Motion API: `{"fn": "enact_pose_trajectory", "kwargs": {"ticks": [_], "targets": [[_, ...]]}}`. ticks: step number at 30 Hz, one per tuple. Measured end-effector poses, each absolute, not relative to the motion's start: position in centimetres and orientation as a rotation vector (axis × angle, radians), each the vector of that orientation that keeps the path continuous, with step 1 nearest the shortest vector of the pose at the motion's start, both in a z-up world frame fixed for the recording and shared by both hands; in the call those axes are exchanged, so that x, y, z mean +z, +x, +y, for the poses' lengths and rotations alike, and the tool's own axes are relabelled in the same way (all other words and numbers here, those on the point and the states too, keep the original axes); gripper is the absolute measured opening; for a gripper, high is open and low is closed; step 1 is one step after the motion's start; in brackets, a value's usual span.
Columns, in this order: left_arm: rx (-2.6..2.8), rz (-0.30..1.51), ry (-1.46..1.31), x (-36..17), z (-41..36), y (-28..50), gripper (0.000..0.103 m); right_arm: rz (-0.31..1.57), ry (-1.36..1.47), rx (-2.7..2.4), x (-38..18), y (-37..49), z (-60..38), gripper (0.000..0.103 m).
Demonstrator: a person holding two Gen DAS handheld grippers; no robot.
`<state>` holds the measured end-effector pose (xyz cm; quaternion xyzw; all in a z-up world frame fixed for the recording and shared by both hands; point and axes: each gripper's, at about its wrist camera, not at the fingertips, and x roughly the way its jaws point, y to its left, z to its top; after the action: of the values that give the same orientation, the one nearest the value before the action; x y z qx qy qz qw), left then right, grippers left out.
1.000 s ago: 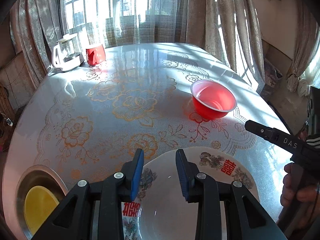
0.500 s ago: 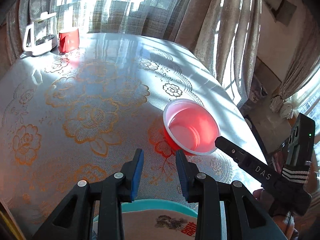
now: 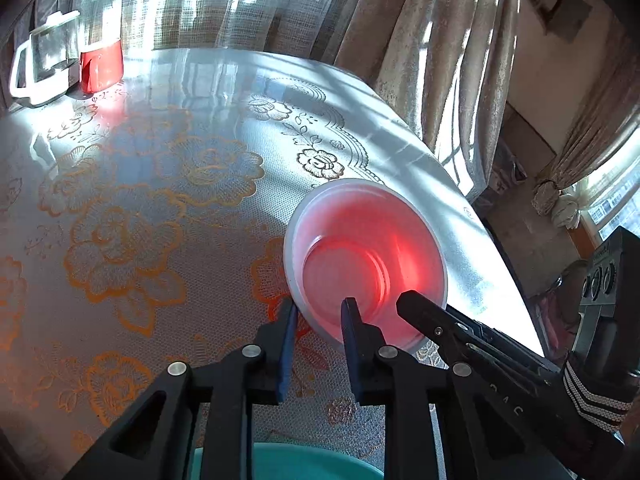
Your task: Organize plates and bowls
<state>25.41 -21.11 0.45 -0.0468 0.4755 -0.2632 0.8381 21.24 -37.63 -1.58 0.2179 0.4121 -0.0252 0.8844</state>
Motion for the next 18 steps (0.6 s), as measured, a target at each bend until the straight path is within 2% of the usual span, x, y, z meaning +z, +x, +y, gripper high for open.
{"fn": "enact_pose_trajectory", "kwargs": {"ticks": [18], "targets": [[-0.517, 0.818, -0.111, 5.5, -13.3, 17.5, 0.022, 0.782, 0.407, 0.115, 3.0, 16.3, -31.7, 0.021]]}}
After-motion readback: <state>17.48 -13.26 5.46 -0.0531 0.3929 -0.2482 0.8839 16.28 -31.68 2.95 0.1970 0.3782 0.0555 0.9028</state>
